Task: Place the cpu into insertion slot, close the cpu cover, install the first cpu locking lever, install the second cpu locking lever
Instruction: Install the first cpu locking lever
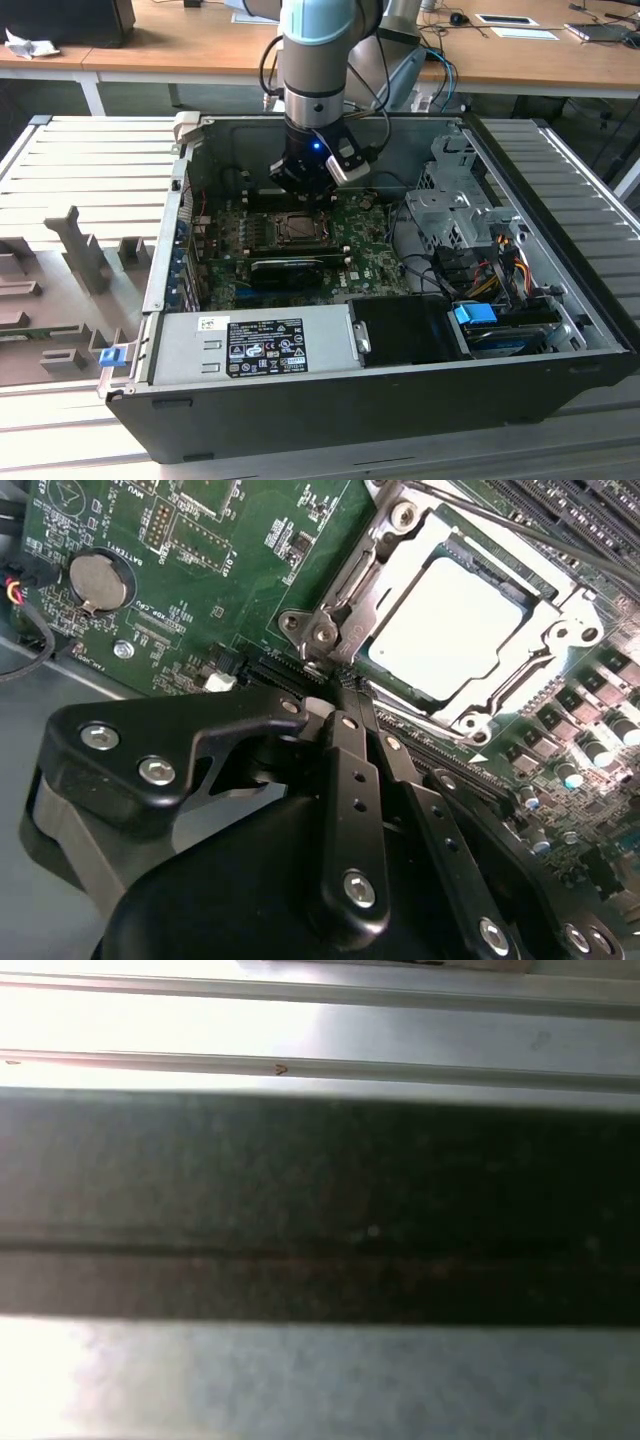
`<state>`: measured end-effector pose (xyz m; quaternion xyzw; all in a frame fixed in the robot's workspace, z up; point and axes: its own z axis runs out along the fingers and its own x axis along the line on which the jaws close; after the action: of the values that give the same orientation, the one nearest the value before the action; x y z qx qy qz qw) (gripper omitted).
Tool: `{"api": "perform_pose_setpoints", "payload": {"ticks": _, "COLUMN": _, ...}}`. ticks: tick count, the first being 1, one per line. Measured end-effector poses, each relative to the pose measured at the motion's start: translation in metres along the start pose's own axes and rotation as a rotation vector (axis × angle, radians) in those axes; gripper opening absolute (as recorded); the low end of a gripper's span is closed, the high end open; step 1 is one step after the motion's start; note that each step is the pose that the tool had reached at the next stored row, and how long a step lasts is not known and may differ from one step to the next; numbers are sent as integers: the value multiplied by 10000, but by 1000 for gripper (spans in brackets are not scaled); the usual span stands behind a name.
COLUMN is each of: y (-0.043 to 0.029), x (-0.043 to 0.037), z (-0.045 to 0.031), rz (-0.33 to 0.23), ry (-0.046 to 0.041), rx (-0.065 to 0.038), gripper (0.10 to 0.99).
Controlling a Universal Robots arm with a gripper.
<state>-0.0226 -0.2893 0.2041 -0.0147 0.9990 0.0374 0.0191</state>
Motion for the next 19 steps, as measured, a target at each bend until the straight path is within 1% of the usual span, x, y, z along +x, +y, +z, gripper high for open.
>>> {"api": "perform_pose_setpoints", "payload": {"ticks": 6, "y": 1, "x": 0, "z": 4, "rz": 0, "ry": -2, "rx": 39, "gripper": 106}}
{"api": "perform_pose_setpoints", "payload": {"ticks": 10, "y": 1, "x": 1, "z": 21, "rz": -5, "ry": 3, "rx": 177, "gripper": 106}}
{"api": "perform_pose_setpoints", "payload": {"ticks": 12, "y": 2, "x": 1, "z": 27, "rz": -7, "ry": 6, "rx": 198, "gripper": 106}}
{"api": "perform_pose_setpoints", "payload": {"ticks": 14, "y": 4, "x": 2, "z": 28, "rz": -5, "ry": 6, "rx": 171, "gripper": 106}}
{"api": "perform_pose_setpoints", "payload": {"ticks": 15, "y": 7, "x": 1, "z": 32, "rz": -2, "ry": -1, "rx": 65, "gripper": 106}}
{"api": "perform_pose_setpoints", "payload": {"ticks": 17, "y": 9, "x": 0, "z": 34, "rz": 1, "ry": -6, "rx": -63, "gripper": 106}}
{"api": "perform_pose_setpoints", "payload": {"ticks": 19, "y": 11, "x": 0, "z": 22, "rz": 4, "ry": -8, "rx": -81, "gripper": 106}}
